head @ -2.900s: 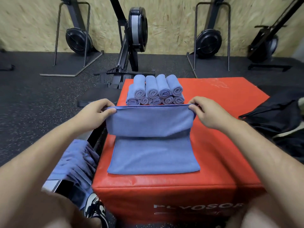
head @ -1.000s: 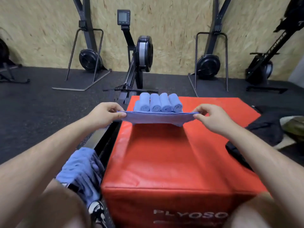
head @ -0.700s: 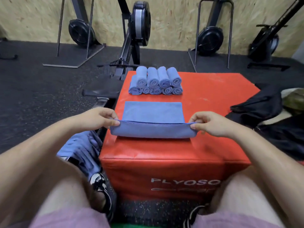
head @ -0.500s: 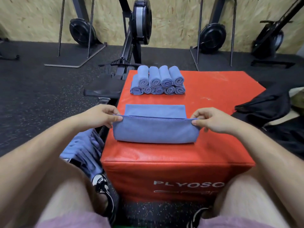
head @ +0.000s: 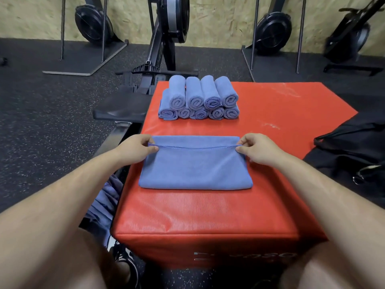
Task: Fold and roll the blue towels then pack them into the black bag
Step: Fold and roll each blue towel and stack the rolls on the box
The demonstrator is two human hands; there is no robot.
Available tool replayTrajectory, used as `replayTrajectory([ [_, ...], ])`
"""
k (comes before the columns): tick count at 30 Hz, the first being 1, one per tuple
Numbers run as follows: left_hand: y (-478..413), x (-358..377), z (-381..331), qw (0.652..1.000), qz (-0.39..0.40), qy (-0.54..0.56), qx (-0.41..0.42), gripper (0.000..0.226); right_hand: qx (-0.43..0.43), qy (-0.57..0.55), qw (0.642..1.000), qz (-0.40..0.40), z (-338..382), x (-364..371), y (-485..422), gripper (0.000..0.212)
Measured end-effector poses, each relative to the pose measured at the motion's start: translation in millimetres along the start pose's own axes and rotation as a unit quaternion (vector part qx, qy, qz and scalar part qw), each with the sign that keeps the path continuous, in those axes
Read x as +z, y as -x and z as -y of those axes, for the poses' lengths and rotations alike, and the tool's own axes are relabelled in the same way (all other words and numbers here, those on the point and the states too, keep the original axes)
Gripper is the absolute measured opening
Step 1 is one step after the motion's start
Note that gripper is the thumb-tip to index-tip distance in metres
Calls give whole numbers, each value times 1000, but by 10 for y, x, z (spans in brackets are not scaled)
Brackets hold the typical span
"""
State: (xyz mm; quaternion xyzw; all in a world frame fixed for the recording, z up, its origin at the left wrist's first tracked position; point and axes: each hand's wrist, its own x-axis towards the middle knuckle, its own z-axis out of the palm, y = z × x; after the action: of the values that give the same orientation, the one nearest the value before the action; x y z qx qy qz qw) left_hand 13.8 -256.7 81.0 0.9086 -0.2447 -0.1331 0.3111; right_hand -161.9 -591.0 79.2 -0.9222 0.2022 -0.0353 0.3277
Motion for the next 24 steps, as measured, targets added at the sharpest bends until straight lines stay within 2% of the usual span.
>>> replayTrajectory([
  [8, -207, 37, 42, 995, -68, -61, 32, 16, -9, 26, 999, -46, -33, 71, -179, 9],
  [15, -367, 207, 55, 988, -133, -82, -3, 16, 1, 33, 995, -91, 25, 141, -255, 7],
  [19, -459, 265, 57, 987, -137, -80, -25, 15, 48, 56, 992, -106, 27, 214, -356, 9],
  [22, -401, 322, -61, 966, -232, -115, -27, 20, 82, 110, 979, -148, 104, 257, -367, 17],
  [24, -325, 404, -236, 945, -284, -160, 32, 22, 89, 194, 959, -186, 224, 265, -321, 32],
])
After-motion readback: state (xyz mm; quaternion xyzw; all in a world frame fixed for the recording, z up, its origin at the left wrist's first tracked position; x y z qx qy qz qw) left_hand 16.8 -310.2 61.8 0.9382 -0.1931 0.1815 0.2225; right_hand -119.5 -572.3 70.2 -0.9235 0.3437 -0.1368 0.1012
